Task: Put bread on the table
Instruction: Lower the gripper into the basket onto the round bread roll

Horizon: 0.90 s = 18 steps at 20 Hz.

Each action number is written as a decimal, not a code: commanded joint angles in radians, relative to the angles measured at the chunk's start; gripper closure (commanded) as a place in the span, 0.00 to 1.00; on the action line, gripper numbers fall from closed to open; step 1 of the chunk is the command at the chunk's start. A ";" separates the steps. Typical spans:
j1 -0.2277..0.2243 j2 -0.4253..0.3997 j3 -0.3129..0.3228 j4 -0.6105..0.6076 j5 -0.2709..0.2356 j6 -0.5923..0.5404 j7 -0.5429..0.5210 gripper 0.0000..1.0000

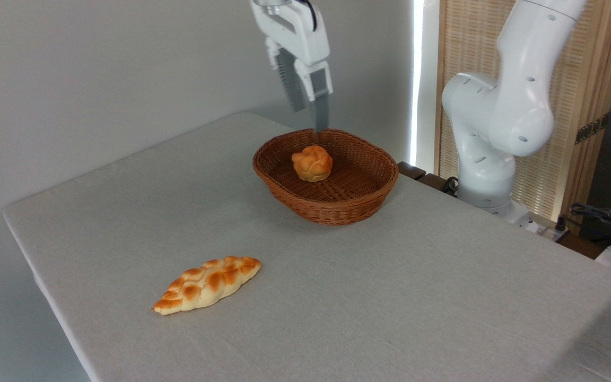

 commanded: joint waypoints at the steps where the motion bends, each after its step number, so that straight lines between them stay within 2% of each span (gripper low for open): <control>1: -0.195 -0.032 0.080 -0.142 -0.017 0.003 -0.002 0.00; 6: -0.292 -0.037 0.081 -0.238 -0.020 0.130 0.001 0.00; 8: -0.321 -0.032 0.081 -0.255 -0.068 0.192 0.000 0.00; 10: -0.326 -0.029 0.081 -0.275 -0.131 0.235 -0.004 0.00; 12: -0.335 -0.028 0.075 -0.301 -0.133 0.261 -0.004 0.00; 18: -0.361 -0.014 0.074 -0.381 -0.133 0.440 -0.002 0.00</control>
